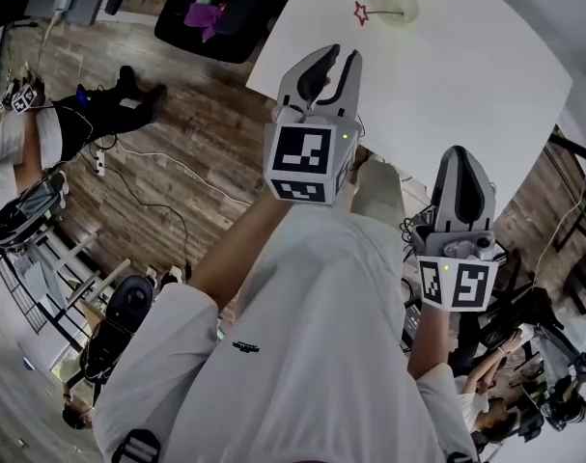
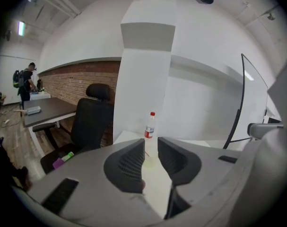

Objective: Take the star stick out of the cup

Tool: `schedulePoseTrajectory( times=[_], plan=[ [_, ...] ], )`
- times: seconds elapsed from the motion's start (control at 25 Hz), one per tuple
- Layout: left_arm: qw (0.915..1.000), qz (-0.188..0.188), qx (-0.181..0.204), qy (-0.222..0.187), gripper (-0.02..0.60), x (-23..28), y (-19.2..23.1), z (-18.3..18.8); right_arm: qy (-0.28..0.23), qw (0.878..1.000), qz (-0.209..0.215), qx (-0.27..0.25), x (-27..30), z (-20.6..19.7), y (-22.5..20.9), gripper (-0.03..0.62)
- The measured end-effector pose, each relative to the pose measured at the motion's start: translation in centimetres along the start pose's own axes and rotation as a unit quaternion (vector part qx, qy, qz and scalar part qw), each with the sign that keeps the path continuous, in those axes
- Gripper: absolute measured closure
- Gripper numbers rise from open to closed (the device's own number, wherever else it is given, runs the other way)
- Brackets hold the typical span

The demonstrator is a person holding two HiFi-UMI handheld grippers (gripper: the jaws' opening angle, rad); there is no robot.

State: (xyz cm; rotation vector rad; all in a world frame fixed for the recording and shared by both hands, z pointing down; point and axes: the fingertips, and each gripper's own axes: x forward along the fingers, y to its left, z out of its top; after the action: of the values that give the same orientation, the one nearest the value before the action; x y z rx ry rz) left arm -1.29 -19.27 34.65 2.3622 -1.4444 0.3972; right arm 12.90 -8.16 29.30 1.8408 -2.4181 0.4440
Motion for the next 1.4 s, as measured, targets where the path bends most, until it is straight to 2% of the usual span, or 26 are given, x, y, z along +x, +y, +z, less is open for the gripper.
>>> schedulePoseTrajectory(
  times=[0.32,0.52,0.6,1.0,1.16,1.32,1.4],
  plan=[
    [0.9996,0.02,-0.02,-0.006,0.458,3.0,0.9,-0.4,0.009,1.0,0.01,0.008,1.7,-0.9,-1.0,0.591],
    [0.9988,0.031,-0.037,-0.012,0.437,4.9,1.7,-0.9,0.018,1.0,0.009,0.017,2.4,-1.7,-1.8,0.591],
    [0.9985,0.033,-0.041,-0.012,0.409,5.7,1.8,-1.2,0.023,0.999,0.011,0.018,2.7,-2.2,-2.0,0.591],
    [0.9957,0.061,-0.068,0.014,0.394,9.3,3.3,-3.4,0.04,0.999,0.017,0.026,3.4,-3.4,-1.9,0.591],
    [0.9959,0.054,-0.068,0.026,0.395,10.2,3.1,-4.0,0.042,0.999,0.013,0.031,3.0,-3.7,-2.2,0.591],
    [0.9958,0.058,-0.065,0.028,0.534,10.5,2.8,-3.9,0.041,0.999,0.01,0.032,2.3,-3.7,-2.6,0.591],
    [0.9959,0.053,-0.068,0.026,0.54,10.6,2.6,-3.8,0.04,0.999,0.01,0.031,2.1,-3.7,-2.6,0.591]
  ],
)
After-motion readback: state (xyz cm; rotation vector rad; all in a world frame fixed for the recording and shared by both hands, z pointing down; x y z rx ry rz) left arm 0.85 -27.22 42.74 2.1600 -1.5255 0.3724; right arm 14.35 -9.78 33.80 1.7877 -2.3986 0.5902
